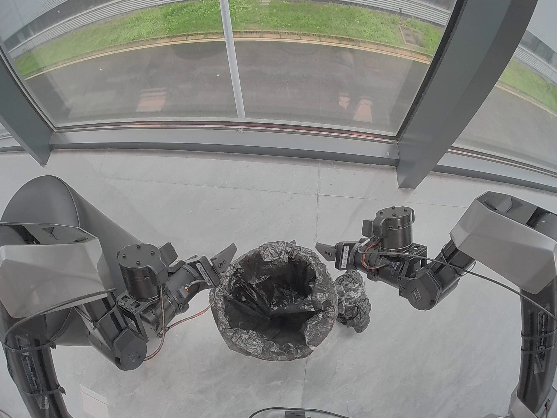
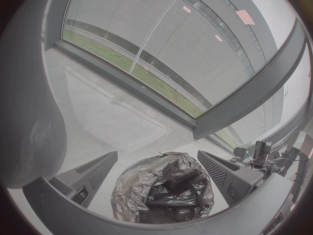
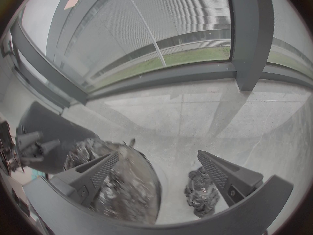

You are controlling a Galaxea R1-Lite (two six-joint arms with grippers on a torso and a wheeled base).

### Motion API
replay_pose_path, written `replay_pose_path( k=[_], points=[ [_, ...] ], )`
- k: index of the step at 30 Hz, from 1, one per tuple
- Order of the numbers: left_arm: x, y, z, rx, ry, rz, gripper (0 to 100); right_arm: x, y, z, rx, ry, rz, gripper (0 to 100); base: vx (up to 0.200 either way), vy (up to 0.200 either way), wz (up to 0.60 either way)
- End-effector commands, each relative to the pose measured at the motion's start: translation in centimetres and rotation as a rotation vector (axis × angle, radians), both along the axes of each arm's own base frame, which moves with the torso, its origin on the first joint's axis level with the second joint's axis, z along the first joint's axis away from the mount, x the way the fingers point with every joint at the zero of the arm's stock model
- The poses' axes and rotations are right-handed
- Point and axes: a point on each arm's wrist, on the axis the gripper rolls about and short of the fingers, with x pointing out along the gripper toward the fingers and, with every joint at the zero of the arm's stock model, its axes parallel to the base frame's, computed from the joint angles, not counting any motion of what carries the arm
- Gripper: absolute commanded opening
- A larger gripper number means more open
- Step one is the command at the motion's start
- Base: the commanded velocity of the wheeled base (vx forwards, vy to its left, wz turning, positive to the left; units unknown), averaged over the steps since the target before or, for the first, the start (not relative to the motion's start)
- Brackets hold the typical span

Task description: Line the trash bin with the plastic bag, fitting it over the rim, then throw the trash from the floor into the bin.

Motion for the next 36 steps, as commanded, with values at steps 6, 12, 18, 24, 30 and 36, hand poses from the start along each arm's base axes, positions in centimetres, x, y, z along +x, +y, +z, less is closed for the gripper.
replay_pose_path(
  k=[6, 12, 18, 24, 30, 36],
  points=[
    [0.3, 2.7, 0.6, -0.008, -0.012, 0.07, 100, 0.2, -0.6, -2.9, -0.114, 0.104, 0.01, 100, 0.0, 0.0, 0.0],
    [0.6, 3.5, 0.5, -0.008, -0.012, 0.096, 100, 1.3, -2.3, -4.8, -0.16, 0.139, -0.037, 100, 0.0, 0.0, 0.0],
    [0.8, 4.1, 0.7, -0.015, -0.021, 0.111, 100, 2.4, -4.6, -5.9, -0.206, 0.147, -0.105, 100, 0.0, 0.0, 0.0],
    [1.2, 5.5, 0.7, -0.025, -0.019, 0.113, 100, 3.3, -6.2, -6.7, -0.243, 0.174, -0.127, 100, 0.0, 0.0, 0.0],
    [1.4, 5.6, -0.2, -0.018, 0.006, 0.115, 100, 4.6, -6.6, -7.4, -0.26, 0.222, -0.124, 100, 0.0, 0.0, 0.0],
    [1.6, 5.6, -0.6, -0.017, 0.017, 0.113, 100, 5.1, -6.1, -7.0, -0.281, 0.249, -0.094, 100, 0.0, 0.0, 0.0]
  ],
)
